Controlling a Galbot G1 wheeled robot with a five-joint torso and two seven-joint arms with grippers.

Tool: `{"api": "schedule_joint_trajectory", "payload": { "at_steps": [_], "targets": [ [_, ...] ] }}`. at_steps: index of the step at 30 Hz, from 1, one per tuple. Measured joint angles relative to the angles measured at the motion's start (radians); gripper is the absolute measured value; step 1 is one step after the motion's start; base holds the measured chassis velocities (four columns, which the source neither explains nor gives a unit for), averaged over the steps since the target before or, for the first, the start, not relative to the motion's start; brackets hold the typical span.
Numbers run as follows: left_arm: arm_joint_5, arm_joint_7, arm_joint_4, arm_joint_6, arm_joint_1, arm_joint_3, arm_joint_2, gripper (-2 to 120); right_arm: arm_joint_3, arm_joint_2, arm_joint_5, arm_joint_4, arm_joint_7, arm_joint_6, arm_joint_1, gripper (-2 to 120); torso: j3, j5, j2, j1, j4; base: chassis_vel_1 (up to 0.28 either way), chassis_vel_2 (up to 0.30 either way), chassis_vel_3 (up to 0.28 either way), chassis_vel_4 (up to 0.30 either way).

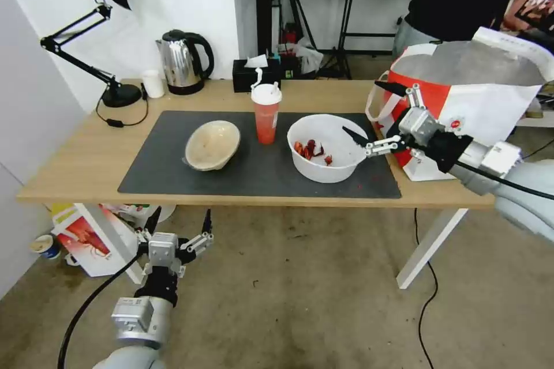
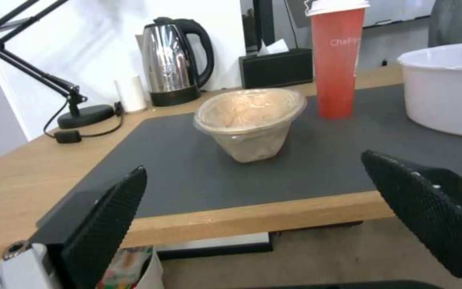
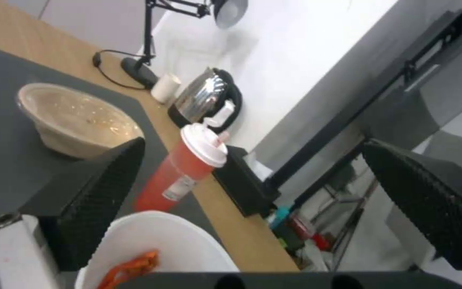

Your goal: Pick up the trash from the table and place it into the takeout bag.

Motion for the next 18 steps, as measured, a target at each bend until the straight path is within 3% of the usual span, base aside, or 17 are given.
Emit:
{"api": "schedule_joint_trajectory", "payload": {
  "at_steps": [4,10,18],
  "targets": [
    [0.000,0.000,0.000,0.000,0.000,0.000,0.000,100,-0.205,0.059,0.019,-0.062,-0.028,0.008,0.227,100,0.000,0.0001,0.000,0.000,0.0003,0.000,0.000,0.000,0.000],
    [0.000,0.000,0.000,0.000,0.000,0.000,0.000,100,-0.373,0.104,0.050,-0.103,-0.059,0.009,0.403,100,0.000,-0.0002,0.000,0.000,0.0003,0.000,0.000,0.000,0.000],
    [0.000,0.000,0.000,0.000,0.000,0.000,0.000,100,-0.614,0.139,0.227,-0.143,-0.190,-0.055,0.687,100,0.000,-0.0006,0.000,0.000,0.0003,0.000,0.000,0.000,0.000]
  ]
}}
